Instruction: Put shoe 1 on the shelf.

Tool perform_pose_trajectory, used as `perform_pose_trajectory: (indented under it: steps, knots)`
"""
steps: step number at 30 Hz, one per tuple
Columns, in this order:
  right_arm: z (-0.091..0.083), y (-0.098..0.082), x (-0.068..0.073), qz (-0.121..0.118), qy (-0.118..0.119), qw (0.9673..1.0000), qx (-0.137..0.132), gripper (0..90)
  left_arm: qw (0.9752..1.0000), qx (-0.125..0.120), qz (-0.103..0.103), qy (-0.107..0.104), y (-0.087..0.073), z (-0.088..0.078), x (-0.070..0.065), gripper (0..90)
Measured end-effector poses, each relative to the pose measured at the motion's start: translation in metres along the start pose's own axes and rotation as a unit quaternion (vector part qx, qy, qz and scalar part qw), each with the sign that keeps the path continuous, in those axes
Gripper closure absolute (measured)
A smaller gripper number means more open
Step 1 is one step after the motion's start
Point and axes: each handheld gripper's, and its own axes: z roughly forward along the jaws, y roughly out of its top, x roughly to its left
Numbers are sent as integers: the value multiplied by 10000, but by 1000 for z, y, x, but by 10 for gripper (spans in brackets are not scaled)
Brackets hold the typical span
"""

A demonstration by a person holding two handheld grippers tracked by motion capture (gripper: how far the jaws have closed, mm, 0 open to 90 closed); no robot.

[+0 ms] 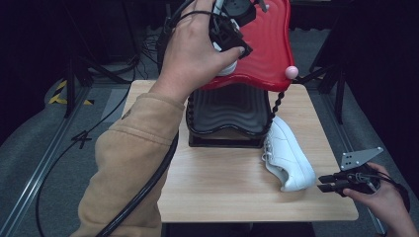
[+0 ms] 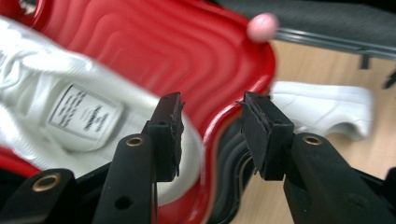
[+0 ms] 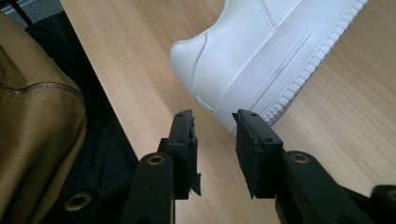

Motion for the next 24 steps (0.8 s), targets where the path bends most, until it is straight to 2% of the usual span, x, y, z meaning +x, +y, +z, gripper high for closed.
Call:
perform_pose_trajectory:
  steps: [6,10,12,13,14,16,20,21,22,24]
  knots:
    - [1,1,1,-15,-2,10000,2,673,9994,-38,112,-317,-6,-2,-15,597]
    - [1,2,2,-35,-2,10000,-8,689,9978,-87,104,-653,-19,6,-24,597]
    - [1,2,2,-40,-5,10000,-7,694,9974,-92,112,-700,-22,9,-26,597]
    - [1,2,2,-41,-4,10000,-17,697,9965,-76,121,-823,-29,16,-31,597]
    - [1,2,2,-41,-4,10000,-17,697,9965,-76,121,-823,-29,16,-31,597]
    - [2,2,1,-18,-4,10000,-47,727,9948,-138,128,-1000,-37,21,-36,597]
    - [2,2,-1,-10,3,10000,-93,748,9930,-226,127,-1156,-48,28,-41,597]
    - [3,1,-1,20,-1,9999,-101,775,9901,-329,104,-1364,-58,34,-46,598]
    - [3,1,-1,33,5,9999,-104,778,9890,-340,95,-1434,-65,39,-50,599]
    - [4,1,-2,65,6,9999,-113,783,9886,-366,99,-1454,-70,42,-53,598]
